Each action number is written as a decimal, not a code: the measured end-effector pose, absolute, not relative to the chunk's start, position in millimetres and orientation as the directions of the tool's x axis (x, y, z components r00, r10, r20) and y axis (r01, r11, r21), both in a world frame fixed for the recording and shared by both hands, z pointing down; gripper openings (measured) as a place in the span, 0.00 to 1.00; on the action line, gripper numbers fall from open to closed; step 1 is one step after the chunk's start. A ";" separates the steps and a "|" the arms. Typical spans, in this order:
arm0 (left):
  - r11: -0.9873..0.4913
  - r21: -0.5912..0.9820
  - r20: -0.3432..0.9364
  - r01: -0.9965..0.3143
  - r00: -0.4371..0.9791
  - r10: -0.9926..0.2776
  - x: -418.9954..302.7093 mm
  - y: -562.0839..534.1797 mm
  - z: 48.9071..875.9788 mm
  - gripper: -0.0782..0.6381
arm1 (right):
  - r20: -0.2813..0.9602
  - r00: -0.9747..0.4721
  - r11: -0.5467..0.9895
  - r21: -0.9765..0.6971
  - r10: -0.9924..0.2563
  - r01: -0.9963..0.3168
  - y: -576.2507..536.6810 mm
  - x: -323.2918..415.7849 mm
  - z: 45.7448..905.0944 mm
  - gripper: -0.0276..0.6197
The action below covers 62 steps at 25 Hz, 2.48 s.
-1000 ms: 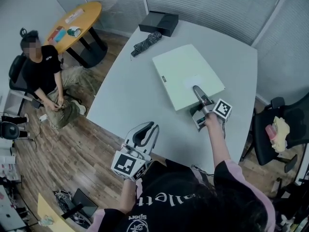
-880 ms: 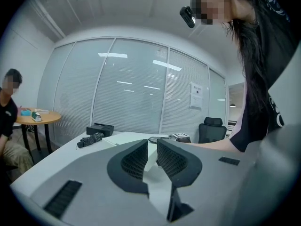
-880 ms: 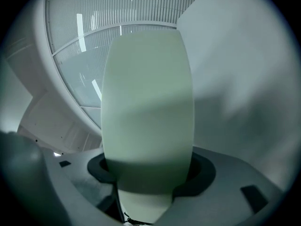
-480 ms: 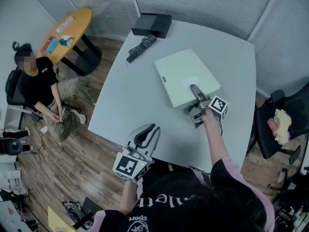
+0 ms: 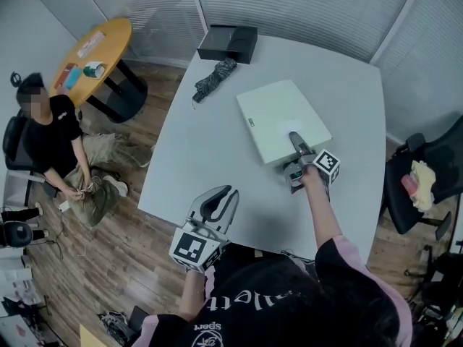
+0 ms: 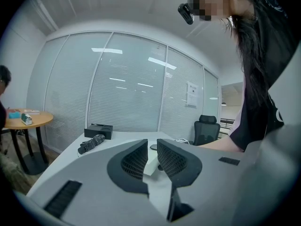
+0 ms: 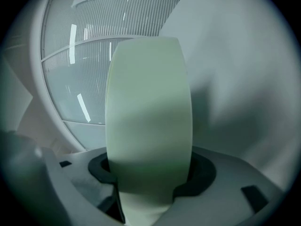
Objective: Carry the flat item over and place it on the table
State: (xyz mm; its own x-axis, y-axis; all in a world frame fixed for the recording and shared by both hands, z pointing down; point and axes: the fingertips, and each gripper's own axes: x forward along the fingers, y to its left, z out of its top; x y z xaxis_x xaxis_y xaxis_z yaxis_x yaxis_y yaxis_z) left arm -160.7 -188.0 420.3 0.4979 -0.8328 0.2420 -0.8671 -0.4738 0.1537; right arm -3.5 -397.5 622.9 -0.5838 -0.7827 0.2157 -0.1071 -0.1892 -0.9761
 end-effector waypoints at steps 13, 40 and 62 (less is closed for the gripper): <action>-0.428 0.179 0.269 -0.886 0.462 -0.845 -218.9 -194.1 437.8 0.22 | 0.305 -0.440 -0.263 -0.952 -0.845 -0.155 -457.2 -33.3 643.3 0.49; -0.348 0.258 0.279 -0.901 0.414 -0.866 -273.1 -195.7 468.0 0.22 | 0.607 -0.353 -0.494 -0.790 -0.712 -0.362 -438.8 -36.9 685.6 0.68; -0.563 0.143 0.357 -0.814 0.573 -0.738 -216.4 -239.3 521.8 0.25 | 0.607 -0.471 -0.576 -0.785 -0.640 -0.228 -389.9 -49.0 686.8 0.68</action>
